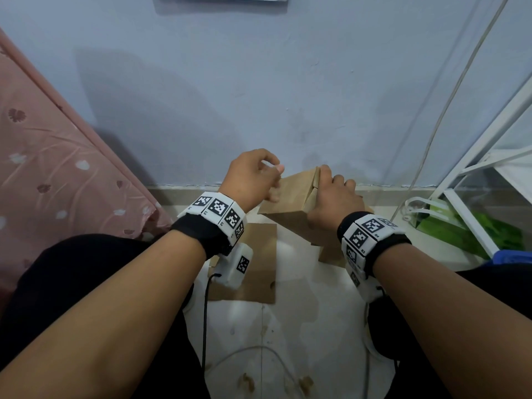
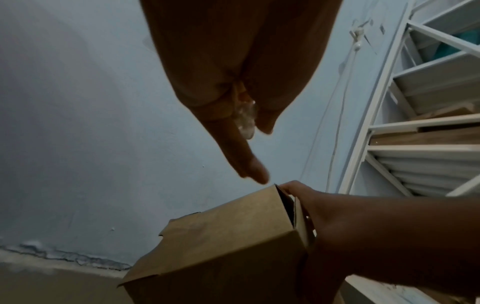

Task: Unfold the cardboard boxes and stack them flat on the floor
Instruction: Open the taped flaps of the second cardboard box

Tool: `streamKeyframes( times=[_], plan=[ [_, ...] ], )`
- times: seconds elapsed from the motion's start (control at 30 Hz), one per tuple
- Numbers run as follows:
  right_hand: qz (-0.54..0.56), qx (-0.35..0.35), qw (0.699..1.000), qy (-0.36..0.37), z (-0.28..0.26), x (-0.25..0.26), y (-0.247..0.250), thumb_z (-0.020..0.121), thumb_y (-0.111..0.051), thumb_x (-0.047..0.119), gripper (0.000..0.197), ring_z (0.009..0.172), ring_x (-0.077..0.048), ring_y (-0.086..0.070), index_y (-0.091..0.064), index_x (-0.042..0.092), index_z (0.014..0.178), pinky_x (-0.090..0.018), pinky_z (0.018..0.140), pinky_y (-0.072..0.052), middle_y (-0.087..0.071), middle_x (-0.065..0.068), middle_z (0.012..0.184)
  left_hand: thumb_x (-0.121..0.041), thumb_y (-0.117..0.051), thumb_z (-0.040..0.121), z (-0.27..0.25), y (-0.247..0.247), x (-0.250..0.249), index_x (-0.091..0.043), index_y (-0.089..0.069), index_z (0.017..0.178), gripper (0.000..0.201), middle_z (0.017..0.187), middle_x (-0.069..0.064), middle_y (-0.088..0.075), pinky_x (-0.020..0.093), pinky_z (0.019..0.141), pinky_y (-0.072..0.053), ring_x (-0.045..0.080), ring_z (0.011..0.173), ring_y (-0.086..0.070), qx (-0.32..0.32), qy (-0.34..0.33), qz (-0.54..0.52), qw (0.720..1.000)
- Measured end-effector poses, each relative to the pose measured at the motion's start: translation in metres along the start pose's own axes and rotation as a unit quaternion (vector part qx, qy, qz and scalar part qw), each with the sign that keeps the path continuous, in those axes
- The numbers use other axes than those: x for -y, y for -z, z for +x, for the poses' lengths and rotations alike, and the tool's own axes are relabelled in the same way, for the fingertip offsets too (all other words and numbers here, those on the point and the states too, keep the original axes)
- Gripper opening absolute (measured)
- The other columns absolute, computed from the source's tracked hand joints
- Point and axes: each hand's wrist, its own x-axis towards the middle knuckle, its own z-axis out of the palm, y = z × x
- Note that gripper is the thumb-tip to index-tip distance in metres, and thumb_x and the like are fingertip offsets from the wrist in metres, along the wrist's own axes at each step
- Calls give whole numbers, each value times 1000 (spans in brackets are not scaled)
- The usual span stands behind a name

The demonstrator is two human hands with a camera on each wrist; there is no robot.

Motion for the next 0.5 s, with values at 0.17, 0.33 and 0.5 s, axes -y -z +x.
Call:
streamKeyframes(
  times=[0.17,0.33,0.5],
  plan=[
    [-8,3,1000,-1,0,0,-1,74,-68,22,95,130,-37,-35,-11,20,150,-42,81,-39,-40,-13,137,-52,-49,102,-10,-1,-14,0,-70,68,66,37,-7,-49,24,49,-39,12,39,-45,-53,-41,145,987],
    [-10,3,1000,-2,0,1,0,75,-67,21,94,128,-36,-36,-11,21,150,-40,77,-35,-41,-12,133,-26,-38,107,3,6,-8,-11,-68,115,35,80,-4,-63,41,89,-53,22,85,-64,-127,-61,84,987],
    [-10,0,1000,2,0,0,-1,75,-66,21,93,128,-37,-36,-11,20,151,-40,77,-36,-41,-12,134,7,-48,88,4,10,0,-27,-37,153,74,163,9,-24,10,96,-40,24,140,-44,-115,-81,109,984]
  ],
)
